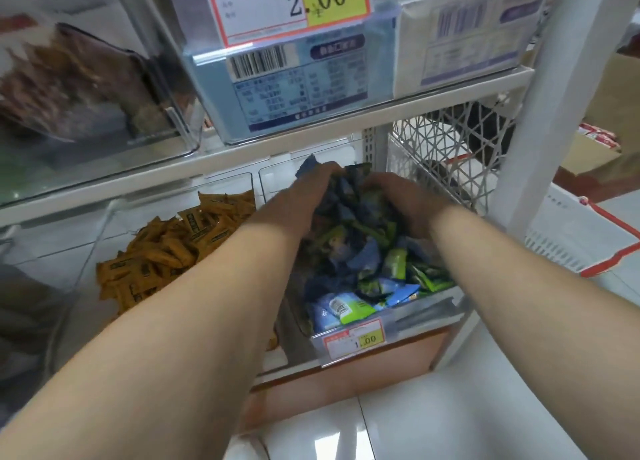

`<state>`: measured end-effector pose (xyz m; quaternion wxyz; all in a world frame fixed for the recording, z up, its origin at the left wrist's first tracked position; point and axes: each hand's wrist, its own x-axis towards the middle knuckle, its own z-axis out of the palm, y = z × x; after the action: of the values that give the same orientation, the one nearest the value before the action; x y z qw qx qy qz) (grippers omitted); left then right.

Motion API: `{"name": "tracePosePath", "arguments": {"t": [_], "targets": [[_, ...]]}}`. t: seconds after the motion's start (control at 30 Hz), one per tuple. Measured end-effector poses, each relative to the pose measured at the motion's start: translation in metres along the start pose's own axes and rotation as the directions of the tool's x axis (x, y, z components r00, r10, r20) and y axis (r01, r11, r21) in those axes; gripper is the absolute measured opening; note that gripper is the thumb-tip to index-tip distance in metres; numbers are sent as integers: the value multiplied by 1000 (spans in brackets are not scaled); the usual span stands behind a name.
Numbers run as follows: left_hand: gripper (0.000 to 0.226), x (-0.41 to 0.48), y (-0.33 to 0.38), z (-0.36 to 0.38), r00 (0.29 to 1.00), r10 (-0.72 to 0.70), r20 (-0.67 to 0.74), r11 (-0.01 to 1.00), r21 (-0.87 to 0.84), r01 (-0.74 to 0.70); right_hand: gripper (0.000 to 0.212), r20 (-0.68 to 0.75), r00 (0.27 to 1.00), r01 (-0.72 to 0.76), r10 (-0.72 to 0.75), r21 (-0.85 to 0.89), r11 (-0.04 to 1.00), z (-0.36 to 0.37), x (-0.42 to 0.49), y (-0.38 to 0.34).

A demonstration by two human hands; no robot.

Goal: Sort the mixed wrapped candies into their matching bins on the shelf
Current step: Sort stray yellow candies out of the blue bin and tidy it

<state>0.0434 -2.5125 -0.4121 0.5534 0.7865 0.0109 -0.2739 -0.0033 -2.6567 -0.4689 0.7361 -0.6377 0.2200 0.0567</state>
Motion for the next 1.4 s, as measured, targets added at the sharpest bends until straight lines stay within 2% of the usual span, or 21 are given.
{"name": "tracePosePath", "arguments": {"t": [0.07, 0.13, 0.2, 0.23, 0.27, 0.33, 0.37, 0.4, 0.43, 0.5, 0.57, 0.63, 0.73, 0.87, 0.93, 1.07, 1.13, 1.17, 1.23, 1.3, 1.4], "targets": [[42, -4, 4, -12, 998, 7, 57, 1000, 19, -8, 31, 27, 999, 30, -30, 22, 999, -2, 4, -7], [37, -3, 3, -23, 993, 18, 116, 998, 56, -25, 30, 34, 998, 49, -49, -19, 999, -5, 4, -15], [30, -4, 5, -26, 989, 56, 140, 988, 133, -75, 44, 18, 995, 101, -100, -186, 977, -9, 1, -24], [26, -5, 8, -28, 983, 119, 137, 961, 234, -149, 52, -9, 989, 140, -151, -321, 937, -12, -2, -26], [25, -8, 9, -29, 968, 203, 146, 897, 370, -243, 59, -55, 976, 160, -209, -461, 873, -13, -6, -28], [30, -16, 5, -39, 910, 379, 166, 678, 620, -395, 63, -112, 933, 175, -341, -687, 705, -6, -20, -26], [29, -21, 1, -49, 884, 436, 166, 609, 669, -426, 59, -75, 902, 215, -425, -776, 594, 2, -28, -22], [26, -30, -7, -60, 863, 485, 139, 601, 665, -445, 58, 34, 869, 298, -494, -833, 466, 13, -36, -17], [23, -39, -17, -72, 845, 528, 81, 622, 641, -450, 60, 196, 846, 405, -496, -840, 360, 26, -42, -10], [25, -54, -43, -94, 788, 615, -24, 561, 715, -416, 69, 464, 850, 520, -250, -815, 255, 47, -43, 9], [36, -69, -71, -114, 765, 643, -45, 441, 838, -322, 74, 478, 878, 478, 10, -878, 10, 55, -32, 30], [53, -80, -98, -133, 801, 599, -16, 372, 891, -260, 69, 427, 904, 422, 14, -889, -176, 50, -18, 36], [74, -85, -123, -157, 835, 548, 52, 323, 908, -269, 56, 393, 912, 348, -115, -893, -286, 31, -1, 25], [66, -79, -123, -169, 797, 604, 33, 355, 883, -306, 45, 381, 906, 307, -183, -891, -335, 26, 6, 12], [64, -75, -123, -172, 793, 608, 24, 371, 875, -311, 40, 370, 890, 297, -265, -913, -280, 29, -1, 6], [70, -71, -122, -179, 827, 562, 10, 414, 862, -292, 24, 293, 834, 370, -468, -926, 80, 36, -29, -10], [69, -73, -120, -188, 833, 552, -39, 475, 835, -276, 23, 221, 797, 423, -562, -869, 258, 57, -49, -17], [66, -74, -121, -194, 818, 572, -61, 474, 838, -269, 23, 211, 768, 468, -605, -829, 306, 75, -59, -20], [55, -76, -123, -206, 788, 608, -99, 465, 848, -252, 28, 295, 697, 569, -654, -782, 254, 116, -76, -24], [50, -81, -127, -216, 797, 590, -127, 515, 820, -251, 42, 443, 681, 616, -584, -777, 130, 157, -82, -26], [56, -93, -133, -228, 821, 557, -122, 505, 835, -218, 68, 537, 805, 550, -252, -835, -22, 209, -73, -21]]}}
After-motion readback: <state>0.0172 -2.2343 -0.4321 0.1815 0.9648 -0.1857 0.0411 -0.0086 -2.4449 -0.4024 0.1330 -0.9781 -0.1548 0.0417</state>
